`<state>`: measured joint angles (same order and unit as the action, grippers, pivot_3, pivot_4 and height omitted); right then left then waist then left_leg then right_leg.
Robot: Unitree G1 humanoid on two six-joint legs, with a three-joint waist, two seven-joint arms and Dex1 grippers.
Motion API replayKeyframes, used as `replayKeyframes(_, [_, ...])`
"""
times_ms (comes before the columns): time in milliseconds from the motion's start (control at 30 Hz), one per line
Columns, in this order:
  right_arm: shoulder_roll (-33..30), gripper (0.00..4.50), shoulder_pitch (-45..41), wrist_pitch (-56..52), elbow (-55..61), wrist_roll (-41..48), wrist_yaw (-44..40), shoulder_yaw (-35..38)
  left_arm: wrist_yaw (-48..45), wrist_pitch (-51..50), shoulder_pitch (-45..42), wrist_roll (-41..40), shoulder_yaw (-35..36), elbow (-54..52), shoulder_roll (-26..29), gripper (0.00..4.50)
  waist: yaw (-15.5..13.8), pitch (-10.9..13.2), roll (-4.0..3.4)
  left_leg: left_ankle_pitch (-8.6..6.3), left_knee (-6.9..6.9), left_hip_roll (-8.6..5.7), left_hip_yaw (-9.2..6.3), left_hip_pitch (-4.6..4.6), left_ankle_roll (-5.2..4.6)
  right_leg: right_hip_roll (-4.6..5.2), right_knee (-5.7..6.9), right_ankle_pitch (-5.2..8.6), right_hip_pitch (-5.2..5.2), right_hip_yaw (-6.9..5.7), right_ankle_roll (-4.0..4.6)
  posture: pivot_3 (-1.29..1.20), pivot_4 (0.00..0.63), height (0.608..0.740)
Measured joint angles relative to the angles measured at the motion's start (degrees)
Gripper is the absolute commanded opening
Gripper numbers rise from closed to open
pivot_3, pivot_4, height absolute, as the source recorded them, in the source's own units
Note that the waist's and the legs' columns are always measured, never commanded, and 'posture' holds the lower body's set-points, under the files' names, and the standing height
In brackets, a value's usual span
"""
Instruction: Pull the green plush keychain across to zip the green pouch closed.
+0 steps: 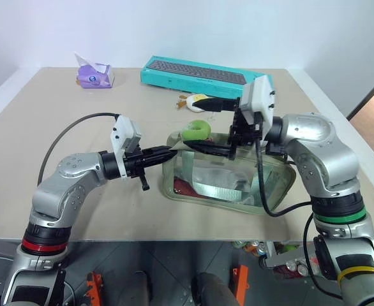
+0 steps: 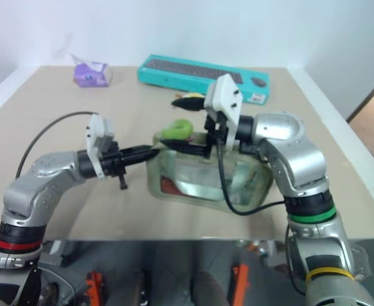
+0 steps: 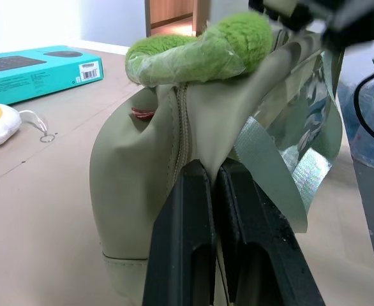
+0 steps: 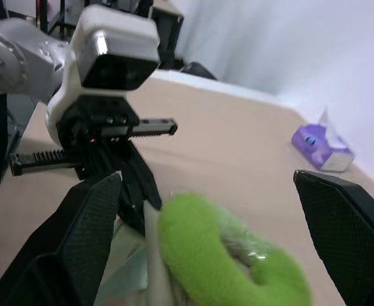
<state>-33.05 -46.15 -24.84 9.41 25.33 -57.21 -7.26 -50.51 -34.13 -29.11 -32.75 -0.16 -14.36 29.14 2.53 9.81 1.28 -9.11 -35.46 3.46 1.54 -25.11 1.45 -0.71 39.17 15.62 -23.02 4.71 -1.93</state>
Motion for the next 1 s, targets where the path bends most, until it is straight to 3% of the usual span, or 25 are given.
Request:
replayKeyframes(167, [0.31, 4.48, 0.23, 0.01, -0.27, -1.84, 0.05, -1.21, 0.66, 0.0, 0.0, 0.2, -0.17, -0.01, -0.46, 0.0, 0.01, 0.0, 0.0, 0.0, -0.01, 0.02, 0.0, 0.02, 0.0, -0.02, 0.0, 0.01, 0.0, -0.01, -0.02, 0.0, 0.15, 0.74])
replayKeyframes(267, [0.51, 3.68, 0.37, -0.19, -0.42, -2.06, 0.27, -1.3, 0.95, -0.01, 0.0, 0.2, -0.28, -0.11, -0.47, 0.0, 0.01, 0.0, 0.0, 0.01, -0.01, 0.02, 0.0, 0.02, 0.0, -0.02, 0.0, 0.0, 0.0, 0.0, -0.02, 0.0, 0.15, 0.74])
replayKeyframes(533, [0.72, 0.86, 0.89, -1.36, -0.41, -2.09, 1.15, -1.3, 1.28, -0.01, -0.05, 0.3, -0.58, -0.11, -0.52, 0.0, 0.02, 0.0, 0.0, 0.0, 0.0, 0.02, 0.01, 0.01, 0.0, -0.01, 0.0, 0.0, 0.0, 0.0, -0.02, 0.0, 0.15, 0.74])
replayKeyframes(633, [0.41, 0.03, 1.01, -1.54, -0.36, -2.07, 1.08, -1.3, 1.26, -0.01, -0.06, 0.31, -0.65, -0.11, -0.51, 0.0, 0.02, 0.0, 0.0, 0.0, -0.01, 0.02, 0.0, 0.02, 0.0, -0.01, 0.0, 0.01, 0.0, 0.0, -0.03, 0.0, 0.15, 0.74])
replayKeyframes(1000, [-0.72, 0.03, 1.43, -1.25, 0.02, -1.51, 1.21, 0.89, 1.83, 0.02, -0.7, 1.2, -1.0, -0.02, -0.5, 0.0, 0.0, 0.0, 0.0, 0.0, 0.0, 0.01, 0.0, 0.0, 0.0, -0.01, 0.0, 0.02, 0.0, -0.01, -0.05, 0.0, 0.15, 0.74])
